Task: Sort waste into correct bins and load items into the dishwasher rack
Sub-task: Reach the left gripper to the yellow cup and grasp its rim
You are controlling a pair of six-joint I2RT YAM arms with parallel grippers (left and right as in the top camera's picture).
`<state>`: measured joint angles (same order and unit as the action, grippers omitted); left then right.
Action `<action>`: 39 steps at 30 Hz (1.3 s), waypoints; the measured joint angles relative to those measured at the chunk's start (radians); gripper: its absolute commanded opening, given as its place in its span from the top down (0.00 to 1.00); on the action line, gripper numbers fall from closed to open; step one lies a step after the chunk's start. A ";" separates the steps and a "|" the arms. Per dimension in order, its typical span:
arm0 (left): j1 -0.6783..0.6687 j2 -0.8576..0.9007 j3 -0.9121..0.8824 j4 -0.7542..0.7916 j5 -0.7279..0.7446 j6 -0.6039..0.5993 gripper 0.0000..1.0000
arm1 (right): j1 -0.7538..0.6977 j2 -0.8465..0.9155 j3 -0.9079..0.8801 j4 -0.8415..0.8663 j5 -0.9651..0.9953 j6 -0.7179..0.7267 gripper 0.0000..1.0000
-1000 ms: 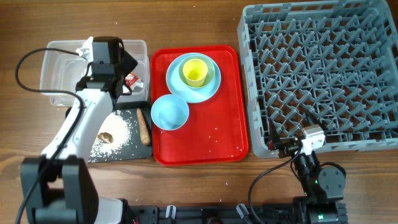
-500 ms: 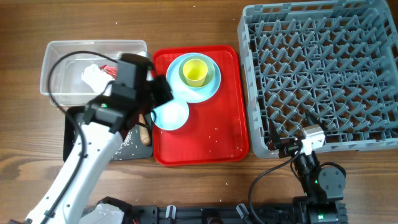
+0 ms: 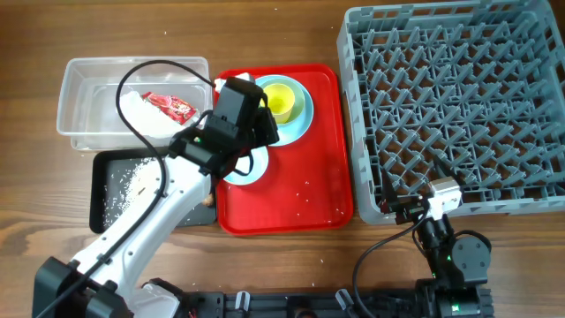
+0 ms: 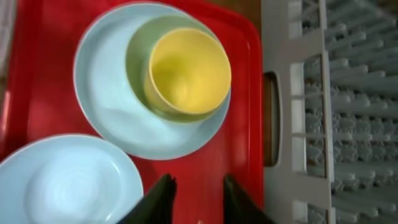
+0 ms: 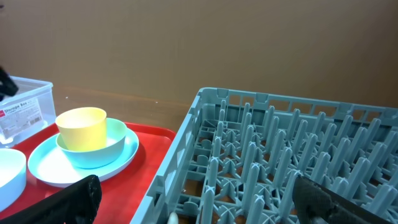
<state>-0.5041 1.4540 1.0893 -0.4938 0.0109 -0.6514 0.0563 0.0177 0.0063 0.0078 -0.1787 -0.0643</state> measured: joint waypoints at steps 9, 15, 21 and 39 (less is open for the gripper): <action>0.000 0.102 0.000 0.137 -0.112 -0.096 0.62 | 0.000 0.000 0.000 0.000 0.000 0.000 0.00; 0.000 0.138 0.000 0.148 -0.119 -0.110 0.60 | 0.000 0.000 0.000 0.000 0.000 0.000 0.00; 0.000 0.138 0.000 0.211 -0.119 -0.111 0.60 | 0.000 0.000 0.000 0.000 0.000 0.000 0.00; 0.000 0.218 0.000 0.273 -0.130 -0.114 0.57 | 0.000 0.000 0.000 0.000 0.000 0.000 0.00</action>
<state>-0.5041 1.6718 1.0893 -0.2211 -0.1188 -0.7650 0.0563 0.0177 0.0063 0.0074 -0.1787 -0.0643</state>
